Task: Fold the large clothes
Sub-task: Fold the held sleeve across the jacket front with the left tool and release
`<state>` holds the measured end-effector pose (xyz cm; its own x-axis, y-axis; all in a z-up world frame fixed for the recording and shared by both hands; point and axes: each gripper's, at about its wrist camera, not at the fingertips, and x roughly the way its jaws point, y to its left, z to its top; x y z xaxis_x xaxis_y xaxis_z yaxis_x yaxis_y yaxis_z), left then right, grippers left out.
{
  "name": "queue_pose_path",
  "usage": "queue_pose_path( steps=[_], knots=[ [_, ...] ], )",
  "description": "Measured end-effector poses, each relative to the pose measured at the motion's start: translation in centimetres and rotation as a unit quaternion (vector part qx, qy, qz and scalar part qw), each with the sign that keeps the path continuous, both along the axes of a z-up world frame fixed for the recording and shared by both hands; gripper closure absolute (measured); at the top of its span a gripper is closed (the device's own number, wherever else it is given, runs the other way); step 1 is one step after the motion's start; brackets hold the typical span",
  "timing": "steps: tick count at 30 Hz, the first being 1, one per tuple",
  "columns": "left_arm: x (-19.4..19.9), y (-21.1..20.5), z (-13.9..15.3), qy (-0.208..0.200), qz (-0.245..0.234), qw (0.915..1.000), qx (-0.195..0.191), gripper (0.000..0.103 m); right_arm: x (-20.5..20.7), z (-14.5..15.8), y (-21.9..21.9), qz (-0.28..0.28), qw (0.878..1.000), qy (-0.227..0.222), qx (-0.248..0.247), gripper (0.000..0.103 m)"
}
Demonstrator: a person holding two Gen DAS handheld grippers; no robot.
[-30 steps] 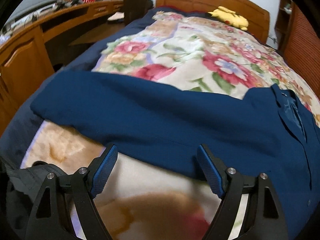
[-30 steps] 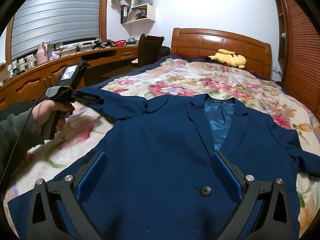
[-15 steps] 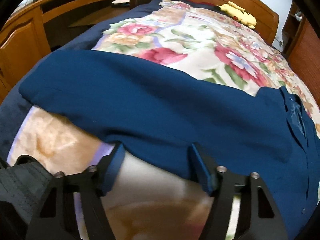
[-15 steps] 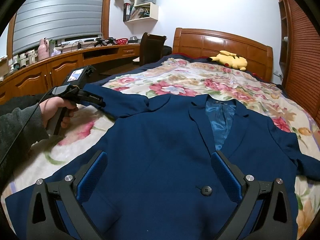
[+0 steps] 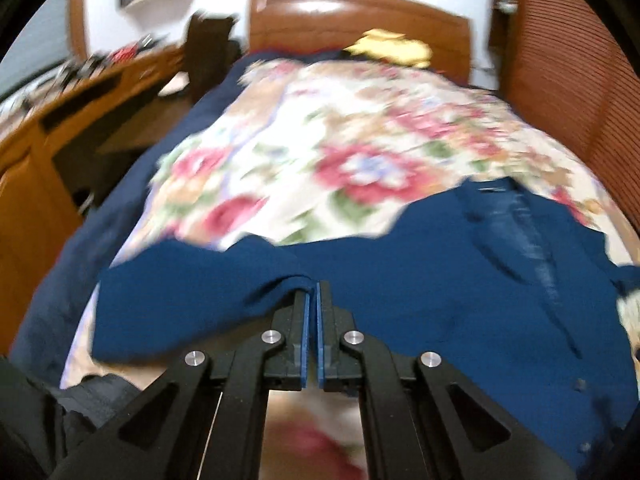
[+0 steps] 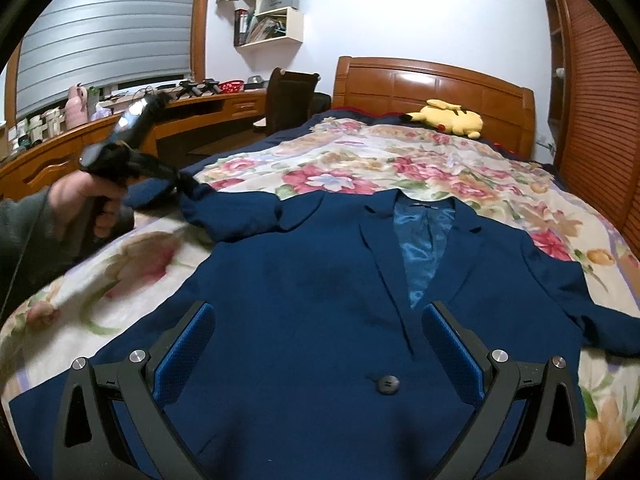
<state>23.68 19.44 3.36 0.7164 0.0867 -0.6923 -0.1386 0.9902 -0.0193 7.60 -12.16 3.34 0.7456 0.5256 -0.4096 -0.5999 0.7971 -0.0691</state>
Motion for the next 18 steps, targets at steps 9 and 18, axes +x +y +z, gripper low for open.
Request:
queue_pose_path(
  steps=[9,18],
  knots=[
    [-2.5,-10.6,4.5,-0.027,-0.12,0.9918,0.032,0.1,0.3,1.2,-2.2,-0.036,0.999,-0.008,0.02,0.0],
    [-5.5,-11.6,3.3,-0.032,-0.132,0.9898,0.043,0.03,0.1,0.9,-1.8,-0.023,1.0,-0.005,0.02,0.0]
  ],
)
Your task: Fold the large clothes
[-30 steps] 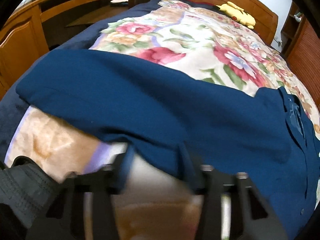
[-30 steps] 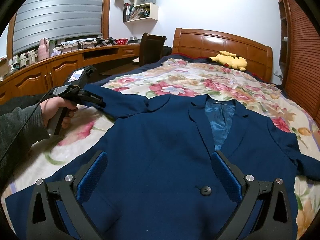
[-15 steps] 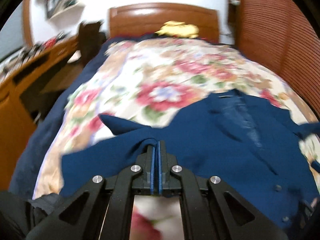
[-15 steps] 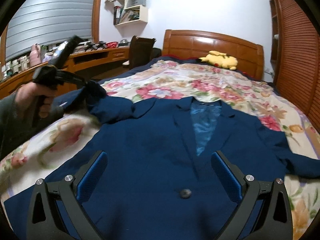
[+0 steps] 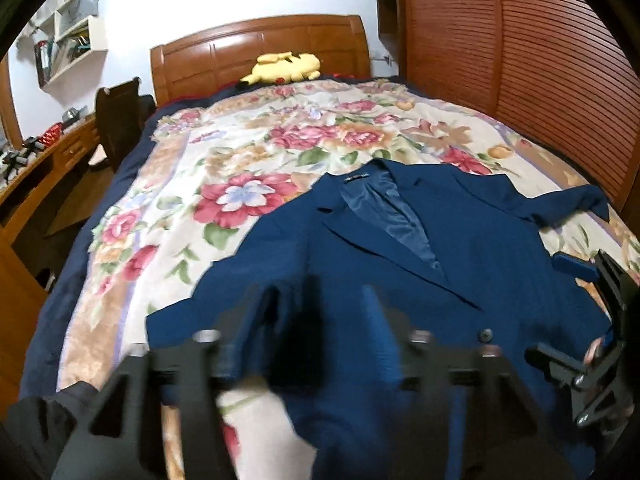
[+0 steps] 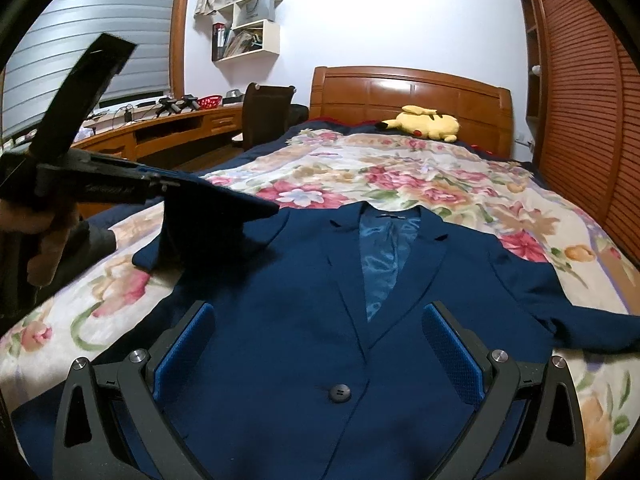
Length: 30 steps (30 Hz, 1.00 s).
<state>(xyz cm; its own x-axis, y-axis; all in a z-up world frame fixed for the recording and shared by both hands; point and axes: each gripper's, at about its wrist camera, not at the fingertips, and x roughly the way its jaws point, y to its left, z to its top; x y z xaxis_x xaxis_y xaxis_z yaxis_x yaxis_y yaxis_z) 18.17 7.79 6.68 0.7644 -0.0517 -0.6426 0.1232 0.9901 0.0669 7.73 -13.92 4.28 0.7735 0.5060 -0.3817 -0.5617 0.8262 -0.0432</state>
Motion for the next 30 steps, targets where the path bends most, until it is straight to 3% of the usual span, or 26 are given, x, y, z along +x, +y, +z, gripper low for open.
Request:
queue_pose_path(
  steps=[2,7,11,15,22,30],
  knots=[
    [-0.7,0.9,-0.1,-0.013,0.011,0.9999,-0.001,0.022,0.1,0.0,0.0,0.005,1.0,0.002,0.001,0.0],
    [-0.8,4.9,-1.8,-0.012,0.058,0.9981,-0.019,0.022,0.5,-0.1,0.1,0.02,1.0,0.009,0.001,0.0],
    [0.6,7.9,-4.8,0.01,0.097,0.9951,-0.016,0.022,0.7,-0.3,0.2,0.025,1.0,0.013,-0.007,0.0],
    [1.6,10.7,-7.6,0.033,0.12,0.9911,-0.048,0.022,0.9,-0.3,0.2,0.027,0.999,0.015,-0.012,0.0],
    [2.8,13.4,-10.5,0.057,0.16,0.9845,-0.041,0.022,0.9,-0.4,0.6,0.03,0.999,0.019,-0.022,0.0],
    [3.7,15.0,-13.8,0.116,0.177,0.9762,-0.047,0.022,0.8,-0.4,0.9,0.031,0.999,0.018,-0.027,0.0]
  ],
)
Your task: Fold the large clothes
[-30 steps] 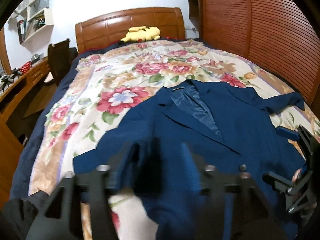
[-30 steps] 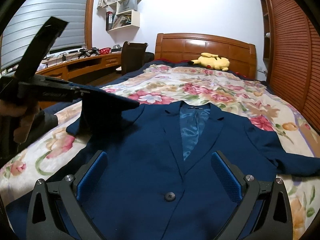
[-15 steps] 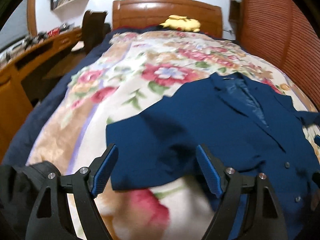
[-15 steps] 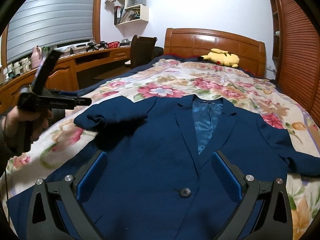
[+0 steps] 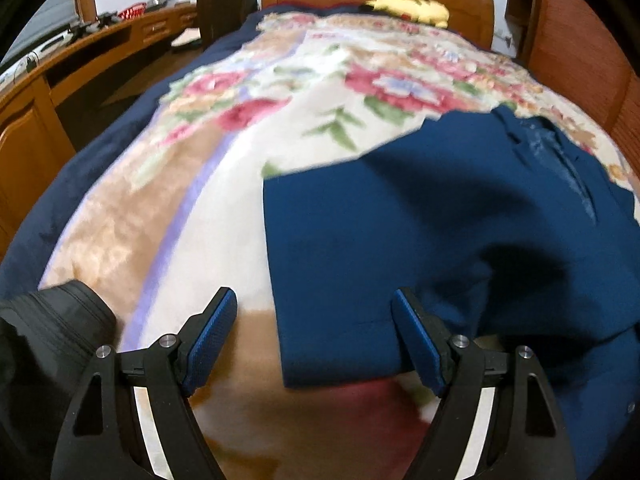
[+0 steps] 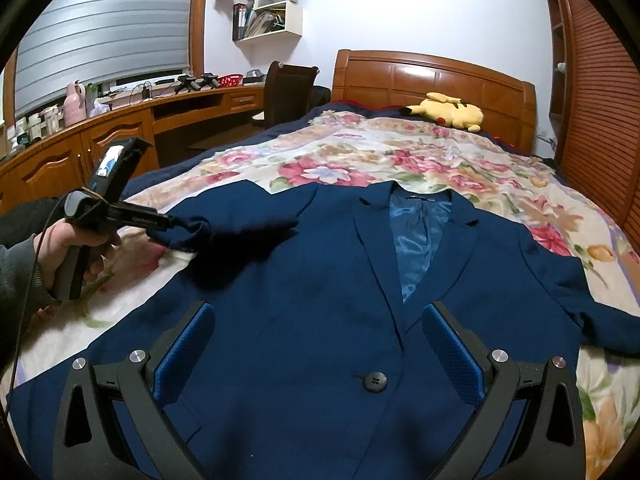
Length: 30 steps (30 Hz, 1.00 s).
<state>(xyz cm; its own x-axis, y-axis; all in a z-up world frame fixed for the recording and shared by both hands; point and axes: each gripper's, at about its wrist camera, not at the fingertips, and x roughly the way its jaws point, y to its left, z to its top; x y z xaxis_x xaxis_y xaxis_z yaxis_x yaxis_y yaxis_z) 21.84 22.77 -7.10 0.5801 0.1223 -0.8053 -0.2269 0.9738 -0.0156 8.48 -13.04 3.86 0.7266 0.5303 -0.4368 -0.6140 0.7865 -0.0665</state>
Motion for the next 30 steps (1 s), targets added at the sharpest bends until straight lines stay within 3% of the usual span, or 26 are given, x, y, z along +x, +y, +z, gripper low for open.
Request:
queue_pose_path(
  steps=[4,5,6,8,12,18,24,30],
  knots=[
    [-0.1,0.0,-0.2,0.002,0.0,0.9999,-0.013,0.025,0.0,0.0,0.0,0.001,1.0,-0.001,0.001,0.0],
    [-0.1,-0.1,-0.2,0.004,-0.009,0.9997,-0.023,0.04,0.0,0.0,0.0,0.001,1.0,0.0,0.001,0.0],
    [0.1,-0.4,0.0,0.007,-0.023,0.9991,-0.036,0.066,0.0,0.0,0.0,0.001,1.0,0.0,0.002,0.0],
    [0.3,-1.2,1.3,0.011,-0.03,0.9993,-0.021,0.09,0.0,0.0,-0.1,0.001,1.0,-0.001,0.0,0.0],
    [-0.2,-4.1,6.3,-0.036,-0.057,0.9976,-0.012,0.092,0.3,0.5,-0.8,-0.01,1.0,-0.004,0.003,0.0],
    [-1.9,-11.8,13.2,-0.107,-0.13,0.9857,0.011,0.092,0.4,1.3,-2.0,-0.04,0.999,-0.014,-0.005,0.0],
    [-3.0,-18.1,16.2,-0.139,-0.203,0.9692,0.002,0.092,1.3,2.1,-4.0,-0.064,0.998,0.002,0.009,0.0],
    [-4.7,-21.2,16.5,-0.148,-0.236,0.9604,0.0,0.092,1.6,2.4,-4.4,-0.069,0.997,0.004,0.028,0.0]
  ],
)
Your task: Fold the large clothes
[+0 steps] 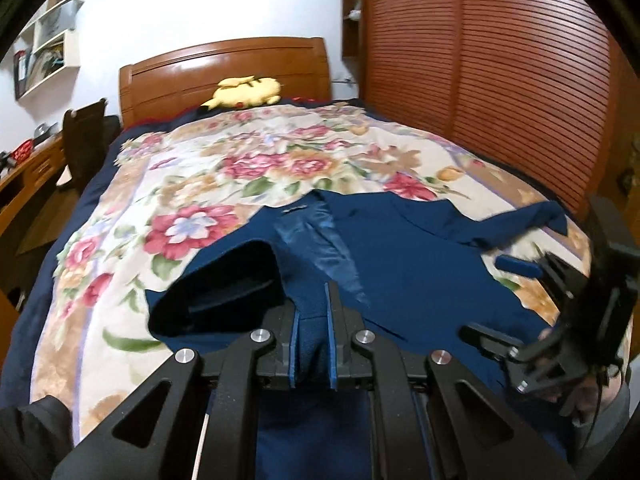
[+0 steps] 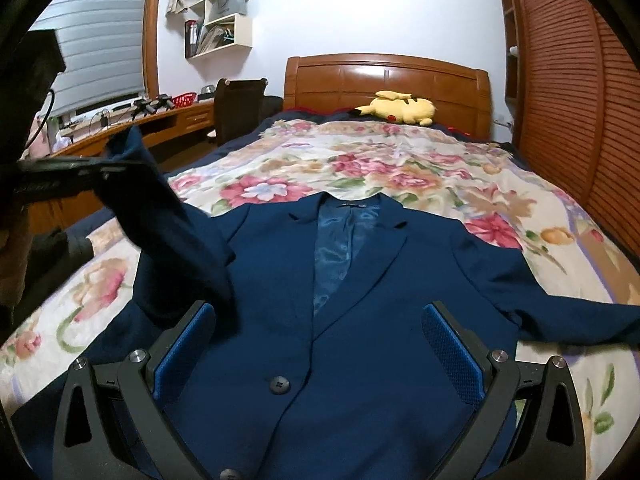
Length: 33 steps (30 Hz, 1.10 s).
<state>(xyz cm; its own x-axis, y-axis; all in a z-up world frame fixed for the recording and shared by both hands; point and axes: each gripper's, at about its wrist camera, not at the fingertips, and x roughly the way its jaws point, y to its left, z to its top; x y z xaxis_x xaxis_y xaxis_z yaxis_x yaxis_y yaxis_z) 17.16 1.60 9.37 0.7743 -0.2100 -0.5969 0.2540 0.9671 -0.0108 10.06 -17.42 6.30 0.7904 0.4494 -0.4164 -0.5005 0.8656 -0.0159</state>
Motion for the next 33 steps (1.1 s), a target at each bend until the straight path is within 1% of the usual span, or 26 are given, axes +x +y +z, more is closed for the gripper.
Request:
queue_pose_path(
  steps=[2,4,5,6,7,8,9,10,11,13,16,19,24,28,30,33],
  knots=[
    [-0.5,-0.6,-0.4,0.001,0.0,1.0,0.004,0.092,-0.1,-0.1,0.1,0.002,1.0,-0.002,0.003,0.0],
    [-1.2,-0.8,-0.7,0.0,-0.001,1.0,0.002,0.088,-0.3,-0.3,0.2,0.006,1.0,-0.002,0.005,0.0],
    [-1.6,-0.7,-0.9,-0.001,0.001,1.0,0.001,0.079,-0.4,-0.4,0.2,0.009,1.0,-0.002,0.006,0.0],
    [-2.1,-0.5,-1.1,-0.005,0.007,1.0,0.003,0.062,-0.3,-0.4,-0.1,0.01,1.0,-0.002,0.007,0.0],
    [-2.4,-0.5,-1.3,-0.009,0.016,0.9998,0.008,0.054,0.0,-0.4,-0.2,0.012,1.0,-0.002,0.008,0.0],
    [-2.9,-0.3,-1.6,-0.015,0.026,0.9995,0.013,0.042,0.1,-0.4,-0.3,0.013,1.0,-0.002,0.009,0.0],
    [-3.4,0.0,-1.7,-0.021,0.033,0.9992,0.011,0.03,0.2,-0.4,-0.3,0.014,1.0,-0.001,0.011,0.0],
    [-4.1,0.6,-2.0,-0.026,0.04,0.9989,-0.001,0.024,0.3,-0.4,-0.4,0.016,1.0,0.0,0.013,0.0],
    [-4.5,0.8,-2.2,-0.028,0.044,0.9986,-0.007,0.02,0.4,-0.5,-0.3,0.018,1.0,0.002,0.015,0.0],
    [-5.6,1.6,-2.9,-0.032,0.06,0.9976,-0.014,0.02,0.5,-0.6,-0.2,0.026,1.0,0.005,0.017,0.0],
    [-7.2,2.6,-4.2,-0.04,0.083,0.9957,-0.007,0.02,0.7,-0.9,0.3,0.039,0.999,0.01,0.013,0.001],
    [-8.6,3.8,-5.4,-0.036,0.101,0.9942,-0.002,0.02,1.0,-1.1,0.9,0.055,0.998,0.017,0.007,0.003],
    [-10.3,6.2,-7.3,-0.022,0.127,0.9914,-0.021,0.02,1.2,-1.7,1.9,0.09,0.995,0.032,0.004,0.011],
    [-10.9,7.4,-8.0,-0.013,0.135,0.9904,-0.025,0.02,1.3,-2.3,2.3,0.119,0.992,0.044,0.007,0.015],
    [-11.3,7.8,-8.1,-0.014,0.137,0.9902,-0.027,0.02,1.8,-2.8,2.5,0.119,0.992,0.052,-0.002,0.021],
    [-12.2,8.4,-8.3,-0.019,0.137,0.9901,-0.024,0.02,2.2,-3.2,2.8,0.124,0.99,0.063,-0.007,0.025]
  ],
)
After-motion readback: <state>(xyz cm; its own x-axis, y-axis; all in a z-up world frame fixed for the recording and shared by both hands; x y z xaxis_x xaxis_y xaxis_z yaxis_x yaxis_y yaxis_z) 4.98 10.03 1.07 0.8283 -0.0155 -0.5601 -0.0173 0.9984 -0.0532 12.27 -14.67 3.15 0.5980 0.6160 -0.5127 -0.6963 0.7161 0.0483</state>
